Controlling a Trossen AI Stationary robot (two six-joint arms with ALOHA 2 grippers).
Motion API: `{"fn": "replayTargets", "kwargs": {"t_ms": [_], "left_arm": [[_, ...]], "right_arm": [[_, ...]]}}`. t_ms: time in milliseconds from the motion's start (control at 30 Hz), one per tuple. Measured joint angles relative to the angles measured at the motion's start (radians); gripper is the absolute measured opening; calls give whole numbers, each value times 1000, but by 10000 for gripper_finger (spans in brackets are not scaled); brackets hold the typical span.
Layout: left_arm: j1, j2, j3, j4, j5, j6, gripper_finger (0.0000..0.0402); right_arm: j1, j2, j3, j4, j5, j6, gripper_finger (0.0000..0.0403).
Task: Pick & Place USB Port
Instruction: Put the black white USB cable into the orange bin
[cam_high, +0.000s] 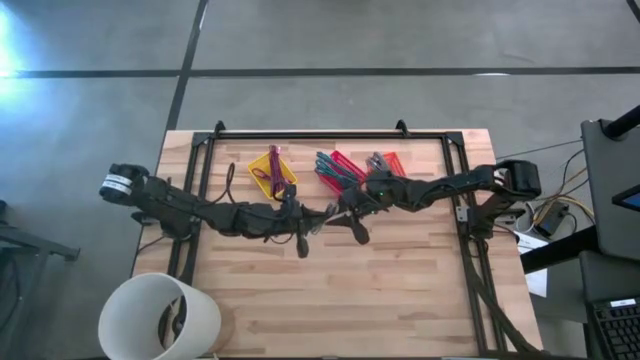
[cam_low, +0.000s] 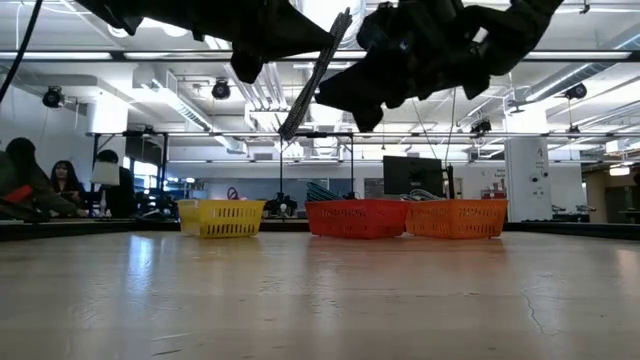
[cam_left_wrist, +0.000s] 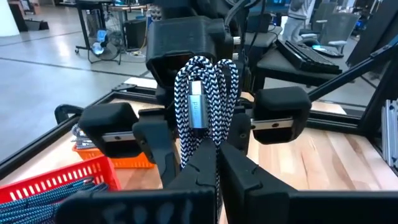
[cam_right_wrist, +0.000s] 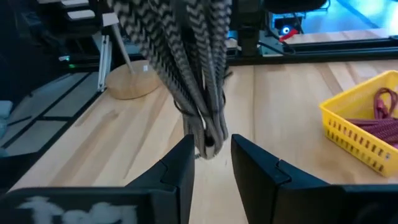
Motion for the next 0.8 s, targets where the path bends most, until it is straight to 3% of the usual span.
{"fn": "replayTargets", "kwargs": {"t_ms": [200,400,800], "left_arm": [[0,0,0,-23,0,1,3],[0,0,-1,-56,1,3,2],[0,-1,-1,-36,-11,23,2]], "right_arm": [[0,43,49,-4,-6,-17,105],[1,33,51,-12,-86,-22,99],[0,27,57,63,-87,-2,110]]}}
